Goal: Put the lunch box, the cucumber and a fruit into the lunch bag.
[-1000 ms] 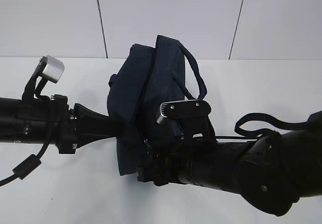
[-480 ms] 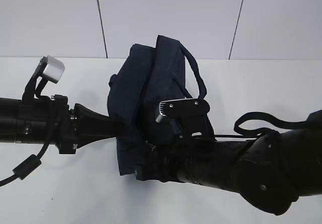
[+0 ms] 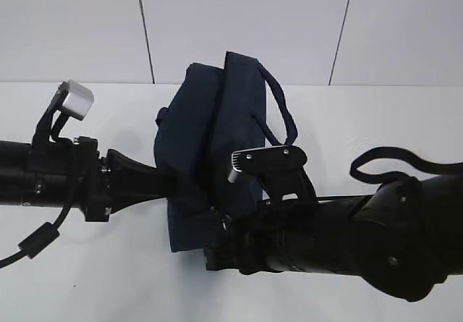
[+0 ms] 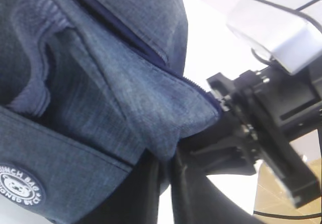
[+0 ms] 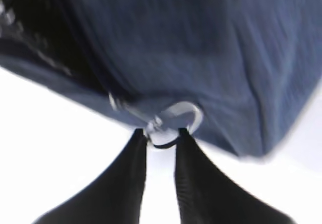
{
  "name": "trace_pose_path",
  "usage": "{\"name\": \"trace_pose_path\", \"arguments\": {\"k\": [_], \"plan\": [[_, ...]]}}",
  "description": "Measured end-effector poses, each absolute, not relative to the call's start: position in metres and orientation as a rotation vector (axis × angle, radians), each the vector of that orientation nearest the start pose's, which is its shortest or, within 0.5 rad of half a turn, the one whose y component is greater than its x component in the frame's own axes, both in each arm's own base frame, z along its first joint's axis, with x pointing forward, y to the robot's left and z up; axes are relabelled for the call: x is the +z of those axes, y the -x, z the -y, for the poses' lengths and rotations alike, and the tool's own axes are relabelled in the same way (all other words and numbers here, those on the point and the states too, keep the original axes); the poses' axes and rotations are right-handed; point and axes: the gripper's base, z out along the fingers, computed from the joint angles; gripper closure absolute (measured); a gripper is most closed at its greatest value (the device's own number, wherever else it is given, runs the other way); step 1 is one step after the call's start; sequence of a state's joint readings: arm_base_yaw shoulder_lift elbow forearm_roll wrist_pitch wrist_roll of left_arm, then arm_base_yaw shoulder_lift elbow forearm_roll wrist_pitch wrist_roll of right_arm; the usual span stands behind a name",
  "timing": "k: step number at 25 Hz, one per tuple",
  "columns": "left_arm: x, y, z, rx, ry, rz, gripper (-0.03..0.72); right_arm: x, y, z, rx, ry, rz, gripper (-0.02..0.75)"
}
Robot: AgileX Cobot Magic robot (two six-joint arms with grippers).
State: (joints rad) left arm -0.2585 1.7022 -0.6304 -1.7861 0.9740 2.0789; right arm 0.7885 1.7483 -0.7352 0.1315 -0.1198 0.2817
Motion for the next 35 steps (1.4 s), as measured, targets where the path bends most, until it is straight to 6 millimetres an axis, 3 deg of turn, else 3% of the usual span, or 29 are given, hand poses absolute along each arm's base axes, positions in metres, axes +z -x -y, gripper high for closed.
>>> {"name": "trace_pose_path", "arguments": {"k": [3, 12, 20, 35], "plan": [[0.168, -0.246, 0.141, -1.113, -0.902, -1.936, 0.679, 0.148, -0.223, -0.222, 0.523, 0.489, -2.424, 0.482], [0.168, -0.246, 0.141, -1.113, -0.902, -1.936, 0.679, 0.15, -0.22, -0.22, 0.491, 0.561, -2.428, 0.469], [0.168, -0.246, 0.141, -1.113, -0.902, -1.936, 0.679, 0.156, -0.223, -0.226, 0.476, 0.759, -2.258, 0.408], [0.168, -0.246, 0.141, -1.113, -0.902, -1.936, 0.679, 0.139, -0.239, -0.244, 0.457, 0.857, -2.219, 0.401]]}}
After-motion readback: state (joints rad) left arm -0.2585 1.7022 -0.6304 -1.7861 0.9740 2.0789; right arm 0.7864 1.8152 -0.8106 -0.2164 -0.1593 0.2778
